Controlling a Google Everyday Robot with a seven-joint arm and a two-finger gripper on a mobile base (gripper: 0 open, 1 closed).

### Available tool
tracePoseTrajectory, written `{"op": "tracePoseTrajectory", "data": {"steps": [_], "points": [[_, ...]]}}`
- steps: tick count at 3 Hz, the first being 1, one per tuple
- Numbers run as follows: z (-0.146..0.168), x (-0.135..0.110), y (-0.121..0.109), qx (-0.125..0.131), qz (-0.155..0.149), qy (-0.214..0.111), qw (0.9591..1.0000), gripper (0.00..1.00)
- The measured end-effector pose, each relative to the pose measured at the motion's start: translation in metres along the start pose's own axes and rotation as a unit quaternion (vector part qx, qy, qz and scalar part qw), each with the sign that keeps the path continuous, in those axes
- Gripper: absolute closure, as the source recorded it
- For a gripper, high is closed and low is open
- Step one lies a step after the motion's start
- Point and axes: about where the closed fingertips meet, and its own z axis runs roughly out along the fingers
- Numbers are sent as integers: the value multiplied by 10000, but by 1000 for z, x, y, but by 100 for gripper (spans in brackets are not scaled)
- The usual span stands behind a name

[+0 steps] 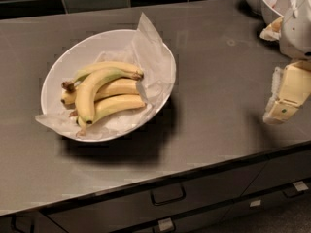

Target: Pick banana from white bowl

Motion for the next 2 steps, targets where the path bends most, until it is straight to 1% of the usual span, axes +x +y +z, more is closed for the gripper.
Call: {"op": "tracePoseTrajectory", "data": {"steps": [1,2], "points": [[-5,-26,-2,42,-347,2,9994,0],[-14,-58,0,79,-816,-24,9966,0]]}}
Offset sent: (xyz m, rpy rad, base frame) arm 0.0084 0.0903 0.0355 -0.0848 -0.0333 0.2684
